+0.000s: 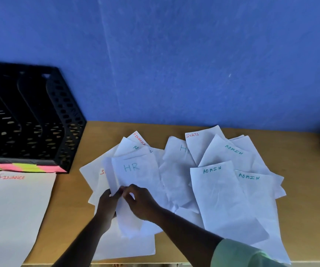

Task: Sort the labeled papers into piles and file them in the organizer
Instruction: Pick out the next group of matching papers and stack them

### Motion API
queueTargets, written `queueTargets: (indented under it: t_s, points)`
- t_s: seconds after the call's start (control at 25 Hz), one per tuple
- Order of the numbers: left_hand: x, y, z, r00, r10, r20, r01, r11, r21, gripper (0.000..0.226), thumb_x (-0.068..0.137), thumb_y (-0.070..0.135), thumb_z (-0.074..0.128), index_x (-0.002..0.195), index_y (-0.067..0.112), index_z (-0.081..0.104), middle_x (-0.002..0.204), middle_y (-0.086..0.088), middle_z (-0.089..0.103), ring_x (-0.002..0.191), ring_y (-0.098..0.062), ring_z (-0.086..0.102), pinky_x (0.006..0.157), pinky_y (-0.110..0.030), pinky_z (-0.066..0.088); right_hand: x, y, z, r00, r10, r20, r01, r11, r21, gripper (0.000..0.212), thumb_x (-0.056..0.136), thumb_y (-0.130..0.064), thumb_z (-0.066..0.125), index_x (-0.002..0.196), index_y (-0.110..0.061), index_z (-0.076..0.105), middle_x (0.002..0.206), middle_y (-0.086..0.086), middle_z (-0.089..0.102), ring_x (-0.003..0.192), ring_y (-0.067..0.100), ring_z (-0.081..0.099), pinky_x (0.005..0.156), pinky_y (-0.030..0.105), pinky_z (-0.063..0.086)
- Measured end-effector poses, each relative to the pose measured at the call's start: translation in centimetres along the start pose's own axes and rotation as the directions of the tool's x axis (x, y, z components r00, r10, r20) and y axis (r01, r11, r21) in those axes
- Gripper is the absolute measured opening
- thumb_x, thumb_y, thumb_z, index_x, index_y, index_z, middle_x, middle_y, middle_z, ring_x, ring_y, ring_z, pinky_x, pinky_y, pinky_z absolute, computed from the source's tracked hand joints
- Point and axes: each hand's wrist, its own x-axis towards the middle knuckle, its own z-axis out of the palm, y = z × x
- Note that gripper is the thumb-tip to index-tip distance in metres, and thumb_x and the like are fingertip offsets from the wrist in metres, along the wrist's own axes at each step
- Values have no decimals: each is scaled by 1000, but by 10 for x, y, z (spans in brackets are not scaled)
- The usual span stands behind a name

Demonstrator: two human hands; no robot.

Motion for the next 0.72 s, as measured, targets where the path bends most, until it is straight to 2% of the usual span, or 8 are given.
queueTargets:
  t_s: [0.04,0.12,0.24,0.28,0.36,0.48,0.6,0.72]
  points:
    - [2,-4,-4,999,-27,-42,28,999,22,26,91,26,68,114,14,65,102,-11,73,95,-36,69,84,-51,59,-1,2,-2,999,-9,-31,11,998,55,23,105,-26,52,116,-13,68,124,4,72,115,20,66,98,27,51]
    - [4,-9,-13,995,-62,-81,64,998,22,22,91,13,63,113,12,62,103,-12,70,95,-37,66,81,-47,59,-2,10,-11,969,-3,-247,25,996,84,21,102,-16,53,110,-13,73,116,2,75,110,18,69,98,34,53]
    - [1,-13,-20,989,-9,-148,25,994,110,14,86,4,53,96,9,62,90,-15,65,80,-34,59,62,-32,48,-5,30,-37,802,125,-583,-195,979,-59,21,96,-17,57,111,-20,71,119,0,71,114,23,65,96,36,52]
    - [0,-14,-21,981,18,-195,12,988,155,14,85,3,50,92,8,61,87,-13,64,77,-32,57,59,-29,44,-7,40,-46,779,177,-602,-312,942,-127,26,95,-21,58,120,-21,67,131,1,65,126,25,58,102,38,48]
    - [-3,-15,-25,963,48,-264,5,981,193,18,83,1,45,91,8,60,87,-12,62,77,-30,57,59,-29,42,-13,62,-56,812,300,-502,-478,835,-274,58,94,-40,60,147,-22,46,163,5,35,152,31,27,119,45,29]
    - [-4,-17,-37,952,71,-296,-4,976,219,23,83,-2,41,88,11,59,83,-12,61,70,-28,55,56,-26,40,-26,86,-58,869,364,-337,-484,766,-422,102,88,-69,53,164,-25,1,172,2,-12,159,30,-10,125,54,8]
    - [-4,-19,-49,943,61,-328,17,973,229,20,86,-2,43,87,11,58,82,-14,60,66,-28,52,58,-28,38,-29,96,-57,878,367,-308,-475,752,-458,101,92,-70,47,163,-27,-11,170,0,-20,158,27,-15,125,55,7]
    - [-6,-25,-57,940,19,-341,51,980,193,15,88,1,48,95,7,59,85,-14,60,71,-30,54,63,-30,40,-26,94,-60,865,350,-360,-488,754,-440,76,103,-52,43,164,-30,2,172,-3,-8,159,23,-7,127,52,9]
